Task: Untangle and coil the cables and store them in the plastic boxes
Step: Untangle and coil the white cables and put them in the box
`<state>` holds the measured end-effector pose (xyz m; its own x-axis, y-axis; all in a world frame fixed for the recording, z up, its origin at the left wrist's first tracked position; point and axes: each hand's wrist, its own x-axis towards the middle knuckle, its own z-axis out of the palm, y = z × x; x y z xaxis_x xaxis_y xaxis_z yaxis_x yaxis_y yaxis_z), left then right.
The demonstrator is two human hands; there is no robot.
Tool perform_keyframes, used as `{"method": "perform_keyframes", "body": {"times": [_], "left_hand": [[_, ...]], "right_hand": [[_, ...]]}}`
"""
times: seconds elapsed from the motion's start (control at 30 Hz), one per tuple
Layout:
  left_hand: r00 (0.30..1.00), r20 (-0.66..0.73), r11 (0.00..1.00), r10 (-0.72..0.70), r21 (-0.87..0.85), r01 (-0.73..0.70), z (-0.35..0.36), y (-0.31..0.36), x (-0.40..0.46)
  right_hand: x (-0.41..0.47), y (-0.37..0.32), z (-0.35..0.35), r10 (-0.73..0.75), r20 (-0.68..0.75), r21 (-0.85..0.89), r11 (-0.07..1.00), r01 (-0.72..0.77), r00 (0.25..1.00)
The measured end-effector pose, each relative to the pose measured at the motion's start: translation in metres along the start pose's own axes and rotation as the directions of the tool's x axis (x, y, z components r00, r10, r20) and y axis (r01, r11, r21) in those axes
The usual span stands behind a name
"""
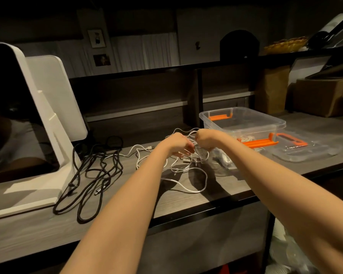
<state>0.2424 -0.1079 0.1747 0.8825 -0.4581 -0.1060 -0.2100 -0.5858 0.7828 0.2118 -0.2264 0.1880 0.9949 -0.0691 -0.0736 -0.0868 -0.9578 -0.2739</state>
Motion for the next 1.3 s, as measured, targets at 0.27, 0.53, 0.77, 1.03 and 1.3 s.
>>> {"method": "perform_keyframes", "body": {"times": [0.27,0.53,0.77,1.03,1.3], "left_hand": [[0.995,0.061,0.878,0.077,0.47,-0.097,0.026,-0.014,0.023],[0.985,-0.056,0.861,0.166,0.495,-0.117,0.033,-0.029,0.038],[0.961,-0.263,0.859,0.08,-0.471,-0.2,0.014,-0.035,0.043],[0.951,-0.31,0.775,0.008,-0.599,-0.202,0.014,-0.053,0.045],[0.941,-0.337,0.666,-0.009,-0.704,-0.246,0.008,-0.061,0.048]], "right_hand": [[0.016,0.008,0.015,-0.002,0.041,-0.042,0.999,0.004,0.999],[0.036,0.012,0.027,-0.011,-0.099,0.084,0.996,0.02,0.995],[0.059,0.021,0.042,-0.012,-0.347,0.224,0.97,0.096,0.938],[0.071,0.016,0.074,-0.121,-0.632,0.199,0.929,0.311,0.766],[0.073,0.019,0.085,-0.205,-0.623,0.185,0.899,0.397,0.755]]}}
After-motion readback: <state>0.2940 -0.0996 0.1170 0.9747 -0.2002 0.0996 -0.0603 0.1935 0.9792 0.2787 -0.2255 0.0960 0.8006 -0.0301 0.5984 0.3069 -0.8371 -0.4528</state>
